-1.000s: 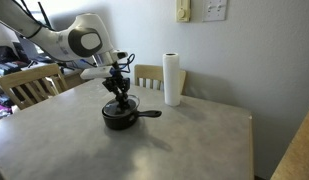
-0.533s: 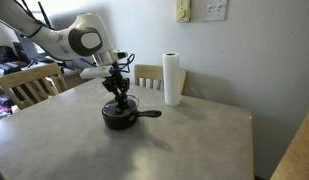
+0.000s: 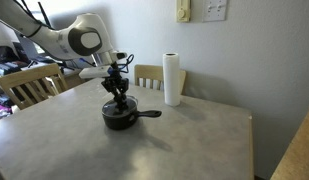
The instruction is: Put the lid on the black pot, remove the lid from the black pot, put the lid back on the black pot
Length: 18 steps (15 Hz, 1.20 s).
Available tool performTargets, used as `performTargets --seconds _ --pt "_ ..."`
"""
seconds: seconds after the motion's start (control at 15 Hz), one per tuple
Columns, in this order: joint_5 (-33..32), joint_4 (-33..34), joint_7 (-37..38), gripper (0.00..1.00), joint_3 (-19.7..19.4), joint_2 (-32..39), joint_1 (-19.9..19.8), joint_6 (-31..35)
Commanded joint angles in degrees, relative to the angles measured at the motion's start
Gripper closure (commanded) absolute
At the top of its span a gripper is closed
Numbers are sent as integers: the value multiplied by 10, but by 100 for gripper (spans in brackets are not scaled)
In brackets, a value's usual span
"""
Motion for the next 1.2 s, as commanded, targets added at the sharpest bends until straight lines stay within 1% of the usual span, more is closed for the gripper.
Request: performTargets --seconds 0.0,0.47,0.53,0.6,0.67,0.93,1.0,1.13 --pt "8 3 -1 87 10 -3 -1 -26" --pt "10 5 1 87 18 3 1 -35" --pt "11 5 1 55 19 4 1 -35" --pt "12 5 -2 36 19 4 -2 -34" --pt "13 4 -3 31 18 2 -3 -34" --pt "16 -5 -2 3 18 -13 -6 -37" --pt "22 -5 -7 0 18 -15 -11 -38" --pt "48 -9 -26 0 28 -25 -25 -44"
